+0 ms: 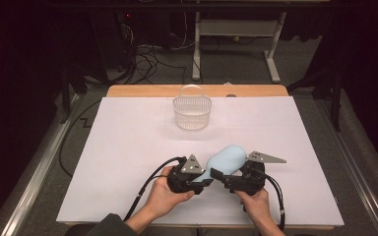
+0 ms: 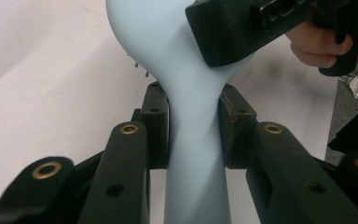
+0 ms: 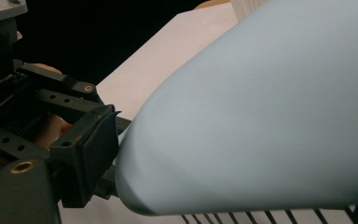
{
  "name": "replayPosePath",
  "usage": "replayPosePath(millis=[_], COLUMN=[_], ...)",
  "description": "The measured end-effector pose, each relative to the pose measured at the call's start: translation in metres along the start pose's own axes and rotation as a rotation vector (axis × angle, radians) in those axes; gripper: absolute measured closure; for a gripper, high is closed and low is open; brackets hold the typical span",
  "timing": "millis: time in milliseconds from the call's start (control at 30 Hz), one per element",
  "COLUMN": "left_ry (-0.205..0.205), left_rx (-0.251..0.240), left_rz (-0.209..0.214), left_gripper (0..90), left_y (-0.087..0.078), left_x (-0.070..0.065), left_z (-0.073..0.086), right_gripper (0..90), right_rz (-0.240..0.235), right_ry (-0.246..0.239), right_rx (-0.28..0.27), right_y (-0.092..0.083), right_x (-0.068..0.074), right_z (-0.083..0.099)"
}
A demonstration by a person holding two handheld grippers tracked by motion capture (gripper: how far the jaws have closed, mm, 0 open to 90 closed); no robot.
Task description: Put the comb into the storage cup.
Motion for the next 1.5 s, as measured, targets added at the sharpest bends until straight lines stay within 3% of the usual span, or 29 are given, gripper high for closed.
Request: replayPosePath(millis=[233,533,867,1067,1500], left_ry=[-0.005,-0.003,0.001,-0.009,-0.010], left_rx=[0.007,0.018,0.029,0.022,0.020], left_rz=[-0.002,0.000,0.002,0.009,0.010], left_gripper=[68.5,68.5,68.4,68.1,57.7], left_y=[0.001,0.000,-0.001,-0.003,-0.004], left_x=[0.001,0.001,0.004,0.004,0.006], left_z=[0.000,0.000,0.000,0.000,0.000], right_gripper=[23.2,36.4,48.9,52.4,55.4], right_rz=[-0.010,-0.049,-0.094,-0.125,-0.156], right_ry=[0.005,-0.019,-0.008,0.010,-0.028], right_rx=[0.018,0.018,0.025,0.021,0.059], right_y=[-0.002,-0.008,-0.006,-0.006,-0.005], right_x=[0.001,0.006,0.011,0.013,0.021], right_z=[-0.005,-0.014,-0.017,-0.018,-0.023])
Point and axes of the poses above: each handheld gripper's, and its own axes: y roughly forward along the jaws, z roughly out of its underside, x roughly to its left, the point moved 3 cm from there along y, roughly forward along the jaws, and after that the axes turned 14 degrees about -z, right-handed, at the moved point
